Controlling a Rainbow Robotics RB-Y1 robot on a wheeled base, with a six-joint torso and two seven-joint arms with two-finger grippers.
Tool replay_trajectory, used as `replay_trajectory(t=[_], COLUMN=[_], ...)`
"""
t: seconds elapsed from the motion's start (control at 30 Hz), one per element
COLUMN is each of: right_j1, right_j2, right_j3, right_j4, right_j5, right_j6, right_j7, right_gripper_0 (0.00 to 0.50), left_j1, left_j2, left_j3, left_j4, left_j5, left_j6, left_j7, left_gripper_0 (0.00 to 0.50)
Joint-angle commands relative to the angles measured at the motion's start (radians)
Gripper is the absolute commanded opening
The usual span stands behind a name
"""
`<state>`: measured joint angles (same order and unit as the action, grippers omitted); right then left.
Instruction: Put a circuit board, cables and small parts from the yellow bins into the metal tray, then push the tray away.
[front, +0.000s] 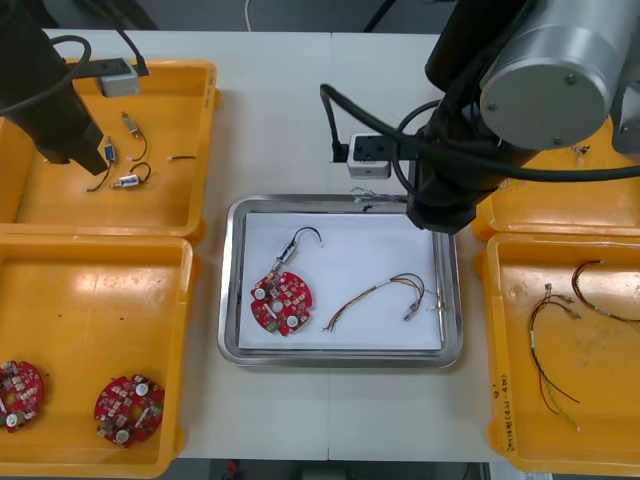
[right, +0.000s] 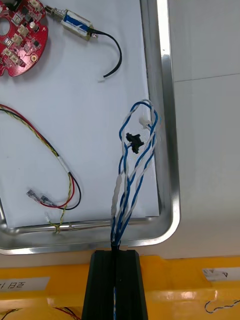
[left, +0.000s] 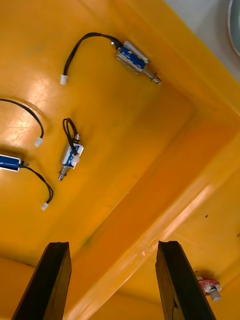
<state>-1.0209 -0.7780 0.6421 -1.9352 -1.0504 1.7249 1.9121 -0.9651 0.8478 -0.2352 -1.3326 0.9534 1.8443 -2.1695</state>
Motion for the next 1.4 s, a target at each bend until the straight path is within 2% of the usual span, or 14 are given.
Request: replay_trajectory(t=[0.03,0.2,0.53,0.77,0.87,1.1,1.4], right_j1=[-0.044,-0.044,-0.044,-0.044,-0.044,-0.044,-0.044], right_j2=[0.037,0.052,0.06,0.097,0.112,0.114,0.114], right_j3=[0.05,0.082,0.212,0.234,0.249,0.294,0.329], right_j4=[-0.008,0.025,0.14,0.223,0.257,0.294,0.332], right_j5=[0.033,0.038,0.038,0.03,0.033,0.064,0.082], right_j6=[-0.019,-0.042,-0.176,-0.192,-0.237,-0.284,-0.306], right_j7=[0.073,0.091,0.123,0.143,0.153,0.166,0.169], right_gripper_0=[0.0,0.0,0.0,0.0,0.0,0.0,0.0], left_j1=[-0.055,-0.072,-0.092,-0.099,-0.099,-0.101,-0.101], left_j2=[0.042,0.024,-0.033,-0.064,-0.078,-0.105,-0.13], left_j3=[0.027,0.027,0.024,-0.026,-0.056,-0.067,-0.107], left_j4=[0.035,0.101,0.257,0.302,0.303,0.368,0.369], left_j5=[-0.025,-0.036,-0.079,-0.091,-0.096,-0.088,-0.097], left_j6=[-0.054,-0.102,-0.206,-0.289,-0.315,-0.358,-0.369], left_j7=[-0.245,-0.34,-0.475,-0.471,-0.454,-0.452,-0.434], left_gripper_0=[0.5,0.5,0.5,0.5,0.5,0.5,0.5])
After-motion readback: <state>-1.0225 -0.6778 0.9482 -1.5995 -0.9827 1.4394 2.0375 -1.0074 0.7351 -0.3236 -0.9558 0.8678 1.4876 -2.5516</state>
